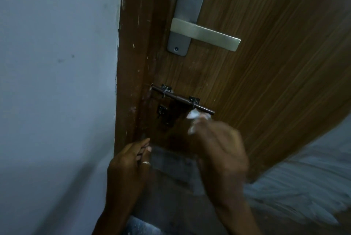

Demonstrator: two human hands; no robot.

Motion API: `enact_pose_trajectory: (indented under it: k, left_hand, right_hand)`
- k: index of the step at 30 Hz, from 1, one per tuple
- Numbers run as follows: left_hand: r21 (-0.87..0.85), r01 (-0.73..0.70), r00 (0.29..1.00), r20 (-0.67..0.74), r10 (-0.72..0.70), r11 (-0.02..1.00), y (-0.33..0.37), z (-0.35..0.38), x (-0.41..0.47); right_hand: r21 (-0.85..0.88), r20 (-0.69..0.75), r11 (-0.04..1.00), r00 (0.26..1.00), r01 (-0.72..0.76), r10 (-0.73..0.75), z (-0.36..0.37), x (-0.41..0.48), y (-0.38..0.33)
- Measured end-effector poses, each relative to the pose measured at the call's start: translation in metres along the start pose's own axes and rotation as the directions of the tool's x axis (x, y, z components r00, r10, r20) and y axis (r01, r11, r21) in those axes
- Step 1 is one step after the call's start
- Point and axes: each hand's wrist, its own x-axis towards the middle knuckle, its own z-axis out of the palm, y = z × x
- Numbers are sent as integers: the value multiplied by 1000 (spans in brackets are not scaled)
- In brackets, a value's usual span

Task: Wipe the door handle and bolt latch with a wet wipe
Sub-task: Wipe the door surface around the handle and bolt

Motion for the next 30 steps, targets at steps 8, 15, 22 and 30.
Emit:
enact_pose_trajectory:
  k: [8,15,22,30]
  left_hand:
    - [-93,27,998,52,-22,995,23,5,-5]
    - [-65,19,1000,21,-17,998,28,-15,1]
    - [-55,2,999,-32,-4,999,24,-20,-1]
    - [-122,44,999,-3,-44,992,35,-25,2]
  right_hand:
    - [-80,-291,925,896,-371,334,6,57,28]
    - [-58,-159,960,952,-275,263,67,87,-24]
    - [-91,-9,996,1000,-6,6,78,100,-31]
    - [34,-477,917,800,-396,363,28,132,12]
